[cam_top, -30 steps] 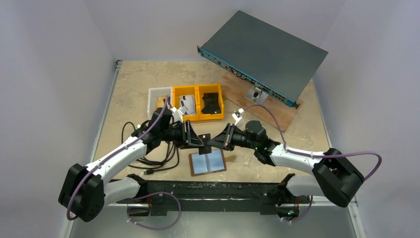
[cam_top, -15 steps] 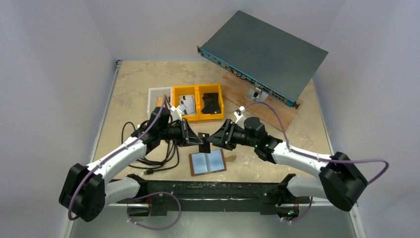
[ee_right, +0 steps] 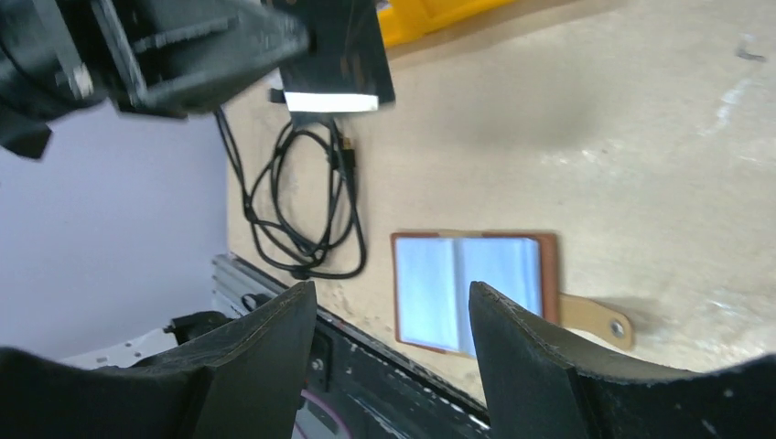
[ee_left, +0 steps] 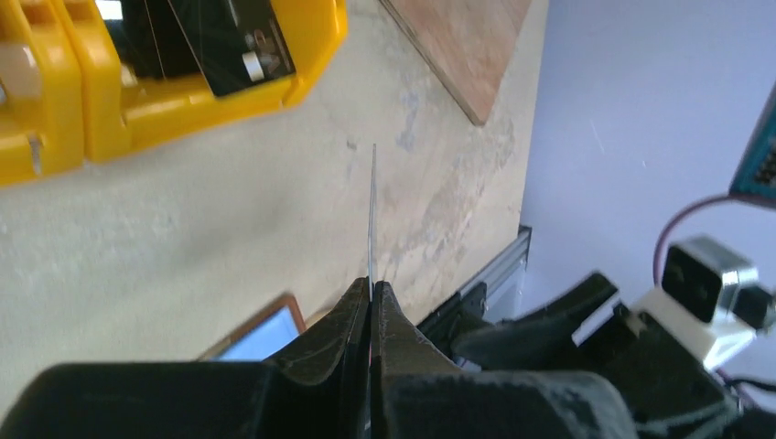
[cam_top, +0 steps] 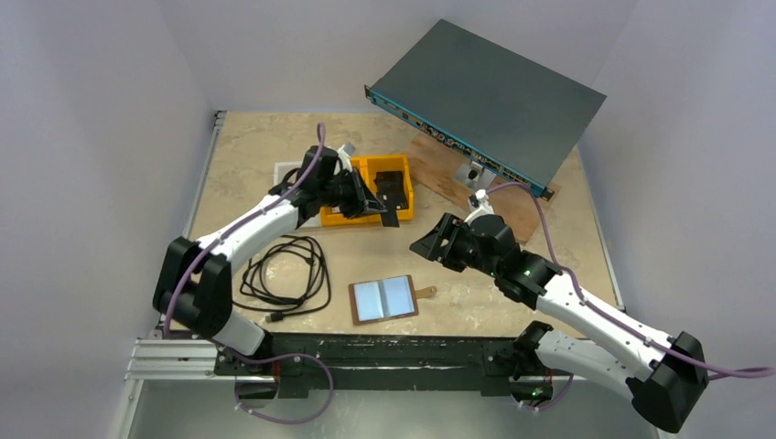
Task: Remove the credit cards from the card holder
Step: Place the credit card in the storage box.
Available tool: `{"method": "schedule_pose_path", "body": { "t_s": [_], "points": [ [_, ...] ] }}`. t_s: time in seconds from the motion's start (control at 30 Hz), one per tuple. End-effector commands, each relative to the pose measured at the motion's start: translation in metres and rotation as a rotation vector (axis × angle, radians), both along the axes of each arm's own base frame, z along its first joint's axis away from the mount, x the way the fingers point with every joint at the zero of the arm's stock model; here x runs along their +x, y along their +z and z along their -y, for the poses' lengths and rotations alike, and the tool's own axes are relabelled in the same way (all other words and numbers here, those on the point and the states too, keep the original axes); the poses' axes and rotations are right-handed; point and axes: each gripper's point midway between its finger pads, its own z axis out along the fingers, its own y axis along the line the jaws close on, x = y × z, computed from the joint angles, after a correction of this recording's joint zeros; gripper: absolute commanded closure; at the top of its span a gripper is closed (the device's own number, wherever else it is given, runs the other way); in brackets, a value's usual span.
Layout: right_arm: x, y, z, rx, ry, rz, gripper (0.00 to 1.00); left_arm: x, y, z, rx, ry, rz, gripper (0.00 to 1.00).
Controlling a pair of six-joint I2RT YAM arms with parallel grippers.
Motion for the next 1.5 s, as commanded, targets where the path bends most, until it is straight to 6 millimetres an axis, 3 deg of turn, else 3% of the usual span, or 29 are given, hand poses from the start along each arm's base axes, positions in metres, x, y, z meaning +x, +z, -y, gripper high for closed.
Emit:
{"method": "schedule_pose_path", "body": {
  "t_s": [0.0, 0.2, 0.5, 0.93, 1.1, 1.17, 1.27, 1.47],
  "points": [
    [0.001, 0.010, 0.021, -0.070, -0.049, 0.048, 0.38, 0.044, -0.001, 0.007, 0.054, 0.030, 0.060, 1.00],
    [-0.007, 0.006, 0.029, -0.076, -0.056, 0.037, 0.39, 0.078, -0.020, 0.016, 0.102, 0.048, 0.040, 1.00],
    [-0.013, 0.012, 0.037, -0.070, -0.070, 0.048, 0.39, 0.109, -0.056, 0.018, 0.170, 0.075, 0.020, 1.00],
    [-0.016, 0.008, 0.038, -0.071, -0.063, 0.032, 0.39, 0.138, -0.091, 0.006, 0.287, 0.127, -0.019, 1.00],
    [-0.016, 0.005, 0.036, -0.077, -0.054, 0.026, 0.39, 0.142, -0.090, 0.007, 0.289, 0.115, -0.016, 0.99],
    [-0.016, 0.002, 0.034, -0.080, -0.046, 0.021, 0.39, 0.142, -0.085, 0.007, 0.284, 0.110, -0.005, 0.83],
    [-0.015, -0.002, 0.031, -0.091, -0.029, 0.016, 0.39, 0.141, -0.069, 0.005, 0.279, 0.105, 0.030, 0.70],
    [-0.009, -0.009, 0.026, -0.116, -0.024, 0.014, 0.39, 0.135, -0.022, 0.003, 0.254, 0.086, 0.115, 0.59]
  ]
}}
